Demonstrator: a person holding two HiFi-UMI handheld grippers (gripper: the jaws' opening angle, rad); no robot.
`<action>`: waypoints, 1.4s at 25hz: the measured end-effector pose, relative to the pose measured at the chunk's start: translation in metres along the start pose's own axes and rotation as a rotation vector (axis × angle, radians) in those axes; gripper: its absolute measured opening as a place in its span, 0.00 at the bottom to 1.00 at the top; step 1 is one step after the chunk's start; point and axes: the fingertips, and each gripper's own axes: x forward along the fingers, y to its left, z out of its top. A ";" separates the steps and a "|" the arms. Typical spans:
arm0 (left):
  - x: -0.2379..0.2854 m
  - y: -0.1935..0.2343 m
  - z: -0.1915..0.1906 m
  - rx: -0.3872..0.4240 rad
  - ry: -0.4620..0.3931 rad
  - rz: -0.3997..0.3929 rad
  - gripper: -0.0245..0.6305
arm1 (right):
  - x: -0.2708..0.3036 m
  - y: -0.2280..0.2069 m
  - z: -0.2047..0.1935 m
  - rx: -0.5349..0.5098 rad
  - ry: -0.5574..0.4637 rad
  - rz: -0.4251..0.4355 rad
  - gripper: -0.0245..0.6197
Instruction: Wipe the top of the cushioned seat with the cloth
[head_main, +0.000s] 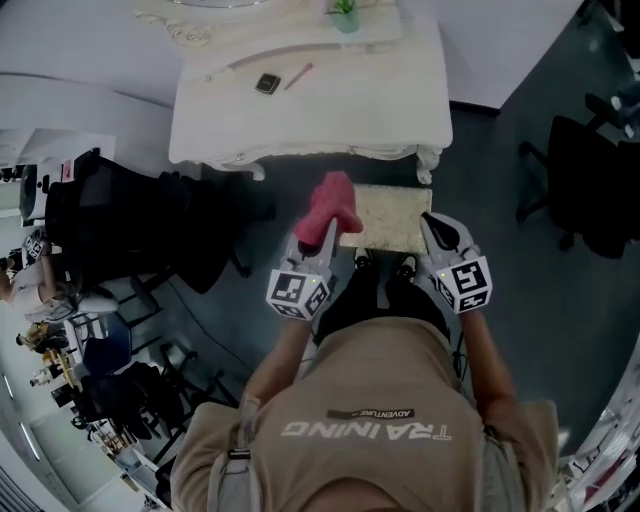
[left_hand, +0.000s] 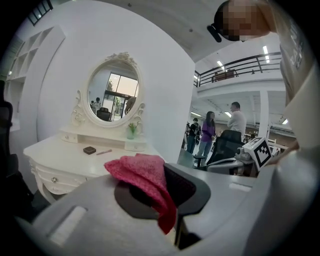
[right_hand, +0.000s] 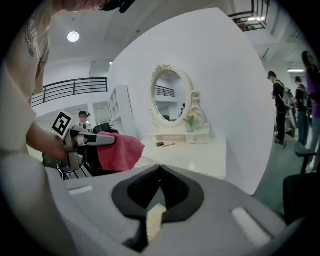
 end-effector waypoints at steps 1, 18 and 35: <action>0.002 0.002 -0.001 -0.004 0.000 -0.012 0.10 | 0.000 0.000 0.002 -0.001 0.000 -0.015 0.04; 0.004 0.065 -0.028 0.083 0.074 -0.214 0.10 | 0.028 0.049 0.021 -0.021 0.039 -0.229 0.04; 0.044 0.091 -0.096 0.095 0.208 -0.203 0.10 | 0.074 0.012 -0.046 0.080 0.106 -0.252 0.04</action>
